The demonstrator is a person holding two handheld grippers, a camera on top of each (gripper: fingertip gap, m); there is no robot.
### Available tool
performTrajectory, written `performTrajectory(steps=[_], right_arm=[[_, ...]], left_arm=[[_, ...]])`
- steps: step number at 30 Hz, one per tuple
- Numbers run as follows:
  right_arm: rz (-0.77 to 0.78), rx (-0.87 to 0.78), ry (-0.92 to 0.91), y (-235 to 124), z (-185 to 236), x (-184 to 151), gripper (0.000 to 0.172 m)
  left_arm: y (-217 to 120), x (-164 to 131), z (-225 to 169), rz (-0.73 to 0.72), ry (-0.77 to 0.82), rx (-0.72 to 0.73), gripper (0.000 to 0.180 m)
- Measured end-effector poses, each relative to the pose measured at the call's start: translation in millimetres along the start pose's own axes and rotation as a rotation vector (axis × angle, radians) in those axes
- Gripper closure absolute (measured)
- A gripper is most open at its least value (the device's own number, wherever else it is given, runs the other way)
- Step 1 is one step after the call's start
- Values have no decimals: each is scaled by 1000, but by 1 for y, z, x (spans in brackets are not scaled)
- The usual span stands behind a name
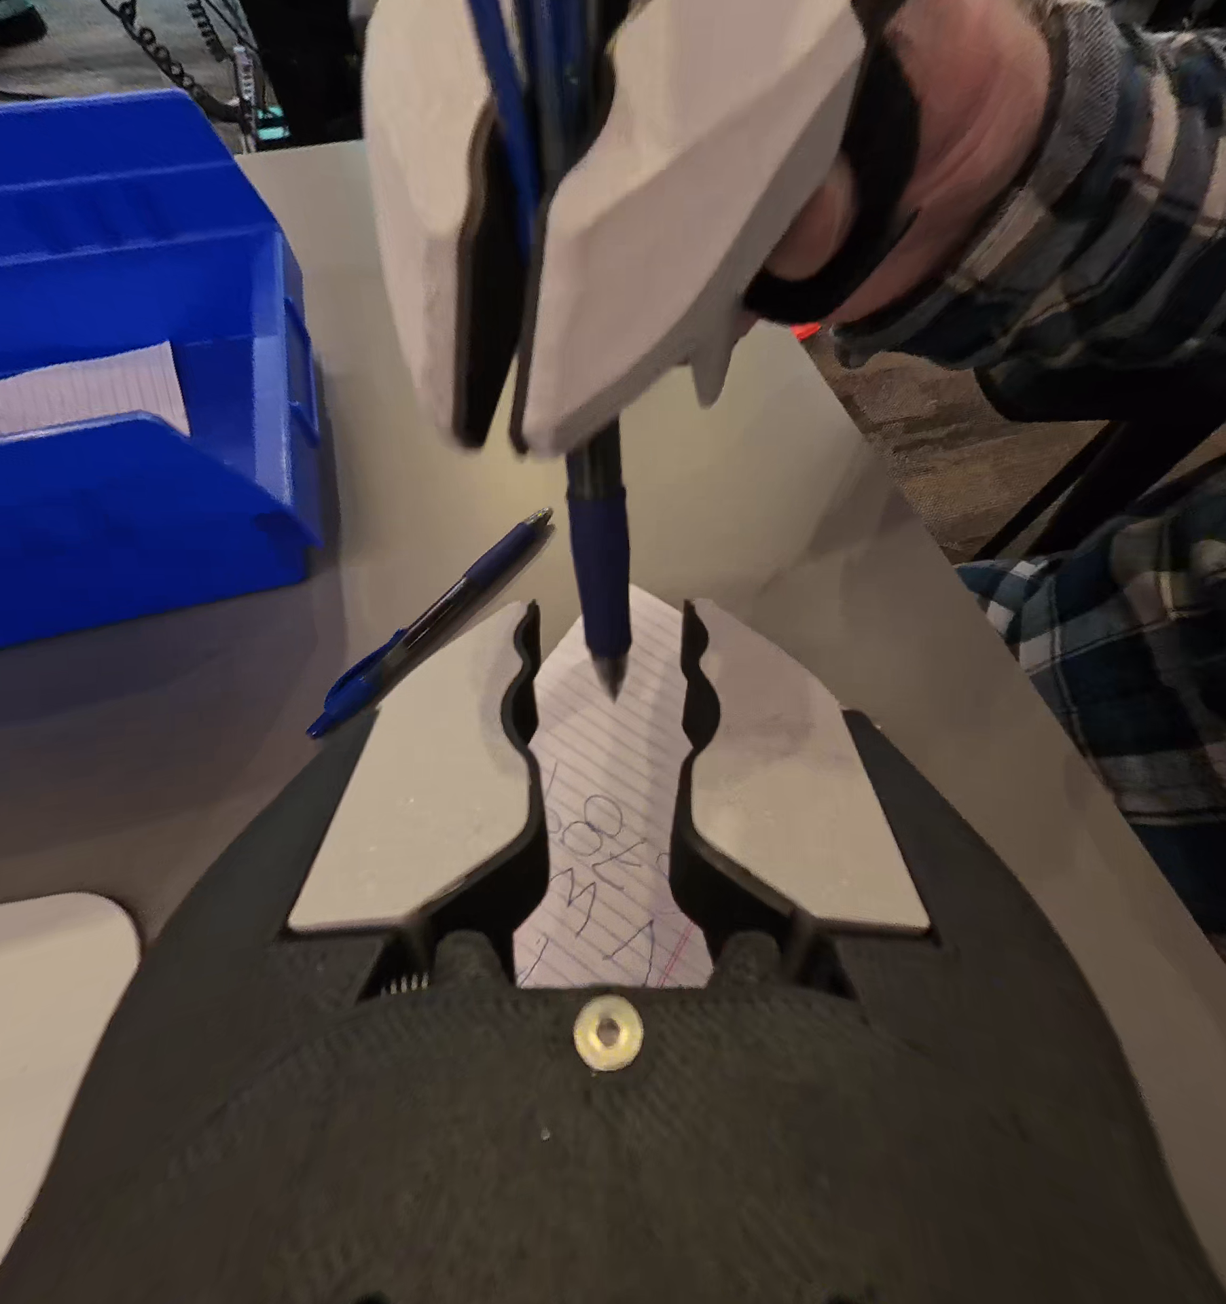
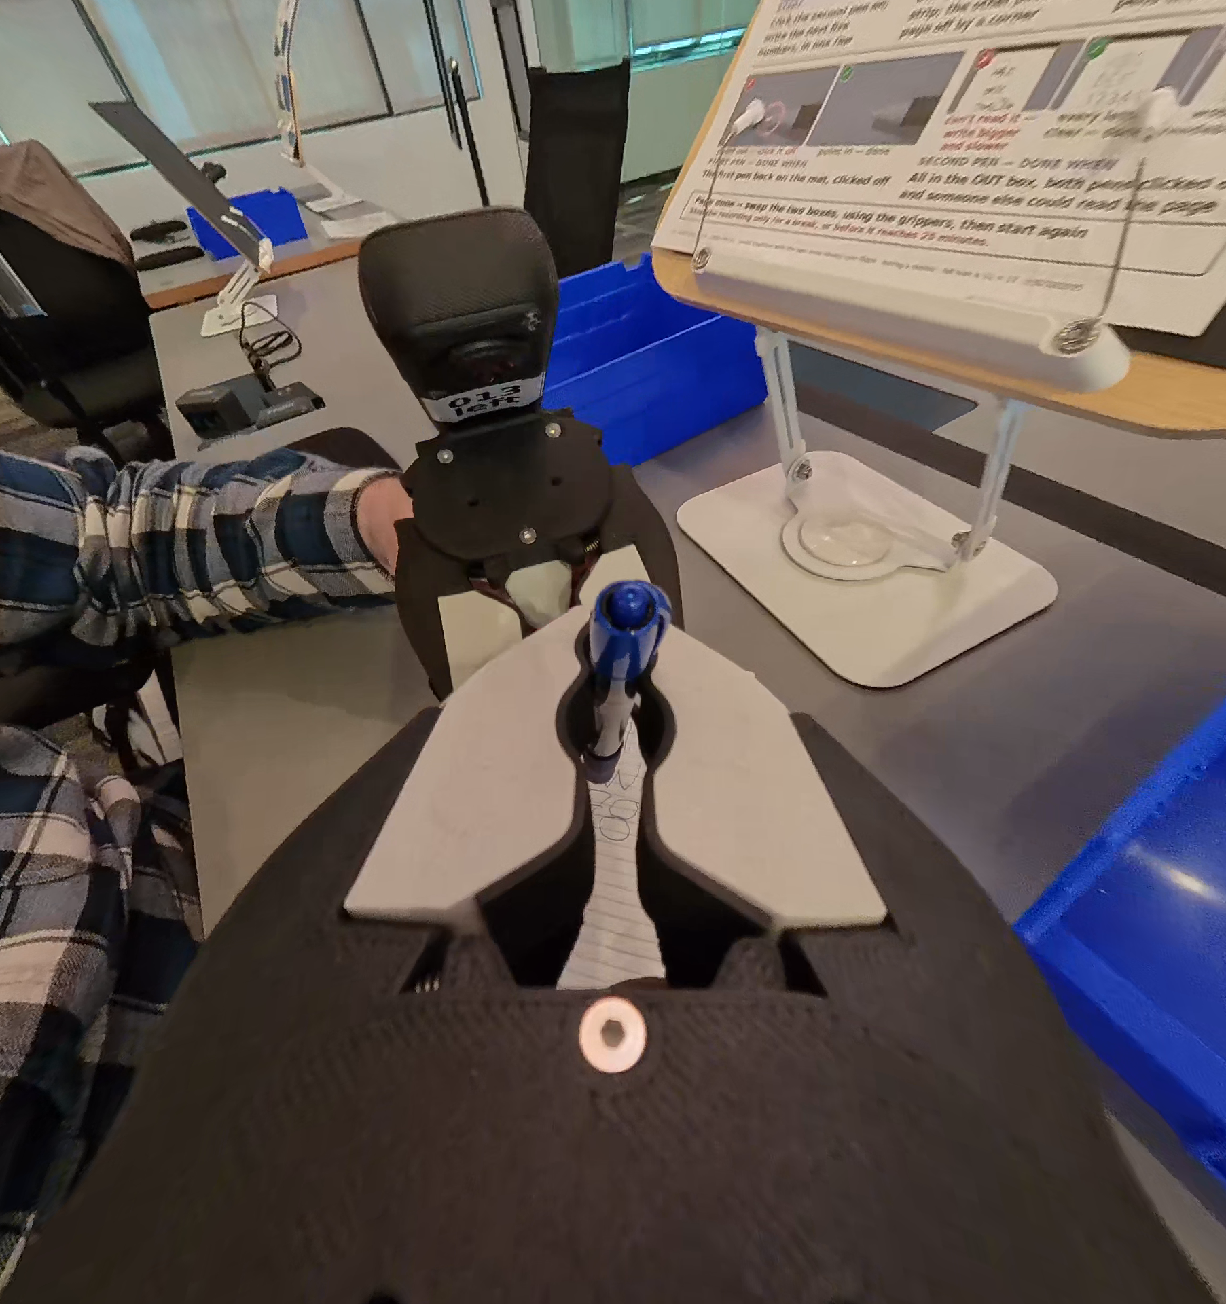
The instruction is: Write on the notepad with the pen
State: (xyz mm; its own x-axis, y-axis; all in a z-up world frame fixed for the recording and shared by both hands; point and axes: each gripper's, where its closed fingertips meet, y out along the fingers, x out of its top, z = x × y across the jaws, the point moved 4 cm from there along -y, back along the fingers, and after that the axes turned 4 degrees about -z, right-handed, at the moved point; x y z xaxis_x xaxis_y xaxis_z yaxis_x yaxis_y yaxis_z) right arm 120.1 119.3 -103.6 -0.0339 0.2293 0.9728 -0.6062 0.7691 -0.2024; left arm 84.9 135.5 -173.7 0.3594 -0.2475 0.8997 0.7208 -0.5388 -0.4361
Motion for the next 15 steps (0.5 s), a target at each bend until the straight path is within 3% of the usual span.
performTrajectory(steps=[4,15], right_arm=[[32,25,-1,12,3,-3,165],[26,56,16,25,-9,-16,164]], left_arm=[[-3,5,-1,-82,-31,-26,171],[1,-13,7,-83,-159,-82,172]])
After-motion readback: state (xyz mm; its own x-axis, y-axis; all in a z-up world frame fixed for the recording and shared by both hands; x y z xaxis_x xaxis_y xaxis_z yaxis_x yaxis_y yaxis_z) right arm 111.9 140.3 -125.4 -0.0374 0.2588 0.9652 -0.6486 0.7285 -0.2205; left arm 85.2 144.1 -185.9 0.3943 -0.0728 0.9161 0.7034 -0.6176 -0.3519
